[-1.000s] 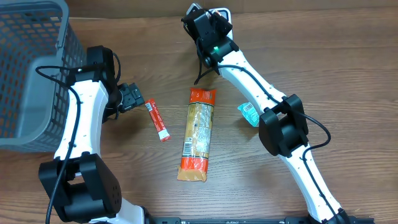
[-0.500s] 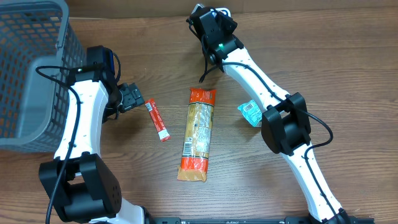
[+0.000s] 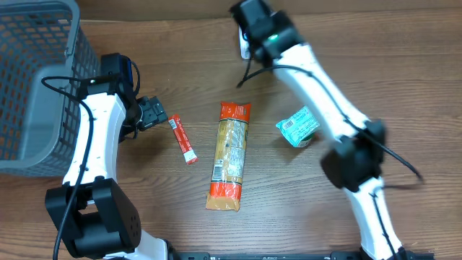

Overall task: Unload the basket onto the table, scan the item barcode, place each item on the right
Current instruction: 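Carry the tissue pack to the right table edge and release it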

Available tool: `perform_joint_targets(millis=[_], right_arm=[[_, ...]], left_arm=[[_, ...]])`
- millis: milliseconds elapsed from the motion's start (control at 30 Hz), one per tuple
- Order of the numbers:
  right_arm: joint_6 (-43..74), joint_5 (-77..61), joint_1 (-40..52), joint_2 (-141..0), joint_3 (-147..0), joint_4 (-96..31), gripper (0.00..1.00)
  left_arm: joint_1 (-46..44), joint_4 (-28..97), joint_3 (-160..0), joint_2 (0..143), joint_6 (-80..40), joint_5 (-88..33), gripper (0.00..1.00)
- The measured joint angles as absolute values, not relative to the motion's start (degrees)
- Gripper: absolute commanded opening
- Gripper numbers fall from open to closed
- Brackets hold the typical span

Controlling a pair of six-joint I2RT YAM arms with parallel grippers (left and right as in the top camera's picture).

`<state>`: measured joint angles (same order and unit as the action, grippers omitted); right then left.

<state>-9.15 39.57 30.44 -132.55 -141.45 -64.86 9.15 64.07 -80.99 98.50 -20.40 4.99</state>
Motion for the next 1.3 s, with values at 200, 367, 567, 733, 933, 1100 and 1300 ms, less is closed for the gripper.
perform_joint_targets(millis=[200, 367, 567, 733, 933, 1100, 1300], right_arm=[[6.55, 29.02, 18.50, -116.71, -143.90, -82.50, 0.04], [13.98, 19.38, 4.25, -115.44, -143.20, -94.43, 0.04], [16.45, 9.58, -6.22, -117.32, -128.99, -95.33, 0.04], [16.99, 6.81, -10.04, -117.84, -111.59, -85.62, 0.18], [18.79, 5.48, -12.91, -118.61, -95.98, -77.84, 0.66], [19.40, 5.23, -14.17, -118.67, -91.29, -75.90, 0.95], [19.40, 4.69, -13.58, -118.21, -92.23, -77.65, 1.00]], left_arm=[[9.15, 64.10, -80.99, 98.50, -20.40, 4.99, 1.00], [9.15, 64.07, -80.99, 98.50, -20.40, 4.99, 1.00], [9.15, 64.07, -80.99, 98.50, -20.40, 4.99, 1.00], [9.15, 64.10, -80.99, 98.50, -20.40, 4.99, 1.00], [9.15, 64.07, -80.99, 98.50, -20.40, 4.99, 1.00], [9.15, 64.07, -80.99, 98.50, -20.40, 4.99, 1.00], [9.15, 64.10, -80.99, 98.50, -20.40, 4.99, 1.00]])
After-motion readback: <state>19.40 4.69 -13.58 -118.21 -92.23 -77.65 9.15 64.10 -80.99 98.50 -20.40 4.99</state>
